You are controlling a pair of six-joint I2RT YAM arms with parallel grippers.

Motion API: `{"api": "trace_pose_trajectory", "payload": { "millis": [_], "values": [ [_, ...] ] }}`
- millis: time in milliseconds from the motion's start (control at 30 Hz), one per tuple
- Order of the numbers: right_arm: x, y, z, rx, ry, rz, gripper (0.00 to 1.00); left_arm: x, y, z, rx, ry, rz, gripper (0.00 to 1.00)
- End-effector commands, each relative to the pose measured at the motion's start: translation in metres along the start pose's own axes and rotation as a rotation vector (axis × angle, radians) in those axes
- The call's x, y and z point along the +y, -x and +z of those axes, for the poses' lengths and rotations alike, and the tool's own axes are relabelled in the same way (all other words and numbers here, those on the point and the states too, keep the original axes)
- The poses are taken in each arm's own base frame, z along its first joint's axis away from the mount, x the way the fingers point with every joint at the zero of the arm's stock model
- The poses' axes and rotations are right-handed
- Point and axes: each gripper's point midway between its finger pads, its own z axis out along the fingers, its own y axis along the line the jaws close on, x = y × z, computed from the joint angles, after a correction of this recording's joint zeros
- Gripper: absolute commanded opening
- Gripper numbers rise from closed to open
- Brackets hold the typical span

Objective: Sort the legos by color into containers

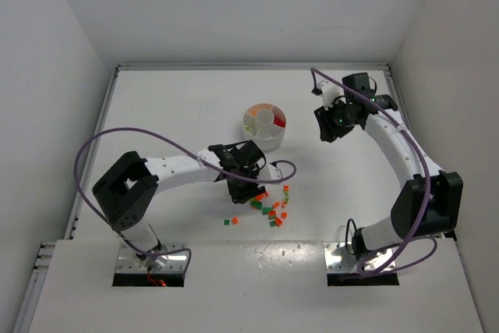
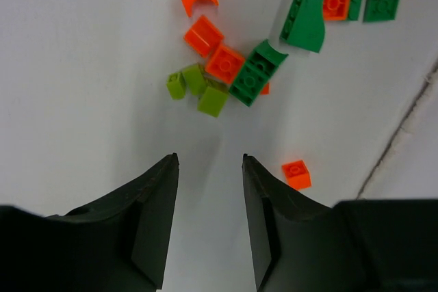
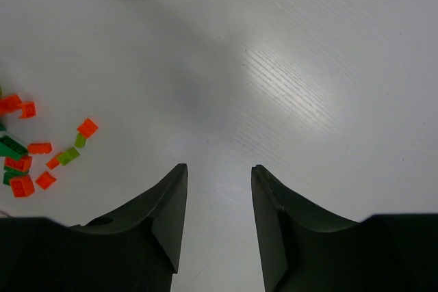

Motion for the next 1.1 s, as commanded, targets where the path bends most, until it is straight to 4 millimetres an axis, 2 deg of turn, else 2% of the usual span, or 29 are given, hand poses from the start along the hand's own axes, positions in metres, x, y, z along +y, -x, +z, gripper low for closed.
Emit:
{"api": "trace_pose_trajectory", "payload": {
  "millis": [0, 300, 400, 767, 967, 1067],
  "values": [
    [-0.004, 0.027, -0.011, -0.084, -0.006, -0.005, 0.43, 0.011, 0.011, 0.008, -0.047, 0.042, 0.012, 0.48],
    [-0.004, 0.021, -0.009, -0.064, -0.008, 0.0, 0.43, 0.006, 0.008, 0.027, -0.018, -0.003, 0.04, 0.47],
    [-0.006, 0.018, -0.011, -0.064, -0.013, 0.007, 0.43, -0.002, 0.005, 0.035, 0.004, -0.029, 0.052, 0.47],
    [-0.012, 0.016, -0.012, -0.064, -0.024, 0.023, 0.43, 0.003, 0.02, 0.049, -0.002, -0.03, 0.071, 0.47],
    [-0.016, 0.015, -0.013, -0.061, -0.037, 0.03, 0.43, 0.0, 0.024, 0.051, -0.006, -0.042, 0.098, 0.4],
    [-0.016, 0.015, -0.013, -0.061, -0.037, 0.03, 0.43, 0.0, 0.02, 0.052, 0.002, -0.045, 0.105, 0.34]
  ]
}}
